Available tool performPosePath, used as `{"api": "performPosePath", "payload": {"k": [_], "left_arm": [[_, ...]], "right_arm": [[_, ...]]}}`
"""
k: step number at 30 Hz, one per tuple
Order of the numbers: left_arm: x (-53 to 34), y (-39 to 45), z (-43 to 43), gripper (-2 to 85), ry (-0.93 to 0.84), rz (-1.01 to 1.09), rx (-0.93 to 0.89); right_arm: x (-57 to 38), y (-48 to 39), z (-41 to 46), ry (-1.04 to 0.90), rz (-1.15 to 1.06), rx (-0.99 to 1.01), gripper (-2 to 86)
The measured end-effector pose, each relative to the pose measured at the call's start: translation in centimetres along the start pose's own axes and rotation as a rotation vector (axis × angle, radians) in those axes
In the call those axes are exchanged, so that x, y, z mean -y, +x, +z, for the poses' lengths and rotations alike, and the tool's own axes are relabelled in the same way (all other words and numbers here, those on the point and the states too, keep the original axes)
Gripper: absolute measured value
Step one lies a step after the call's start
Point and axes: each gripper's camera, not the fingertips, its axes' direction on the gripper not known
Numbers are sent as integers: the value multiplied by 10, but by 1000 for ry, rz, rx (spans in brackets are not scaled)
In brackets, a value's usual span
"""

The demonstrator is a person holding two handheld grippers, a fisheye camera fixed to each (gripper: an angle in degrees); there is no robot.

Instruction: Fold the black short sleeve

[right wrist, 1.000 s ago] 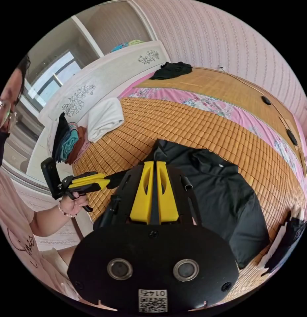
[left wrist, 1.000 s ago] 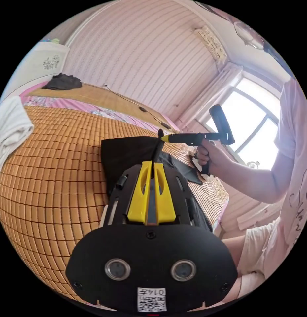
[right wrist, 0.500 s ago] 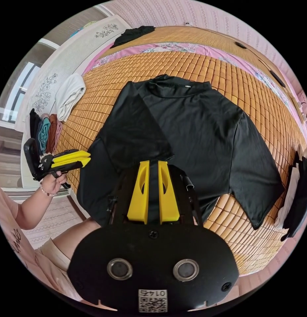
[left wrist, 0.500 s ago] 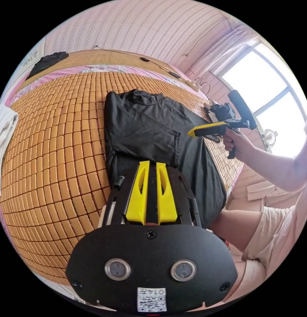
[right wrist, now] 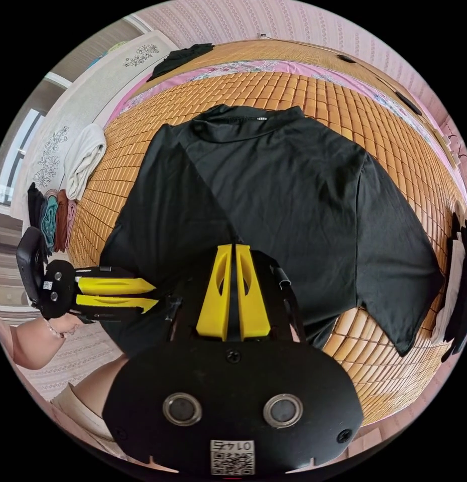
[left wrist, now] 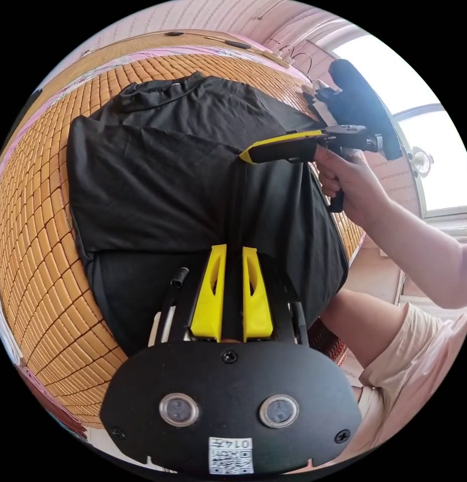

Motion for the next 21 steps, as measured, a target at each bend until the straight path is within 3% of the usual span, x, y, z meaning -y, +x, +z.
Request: {"api": "performPosePath", "payload": {"k": [6, 13, 21], "left_arm": [[30, 33, -71, 61, 66, 65, -10], [133, 105, -91, 54, 89, 302, -6], [297, 215, -60, 56, 95, 484, -19]], "right_arm": [[-61, 53, -56, 143, 126, 84, 16], [-179, 176, -126, 232, 525, -200, 72], [-222, 245, -130, 321, 662, -44, 76]]}}
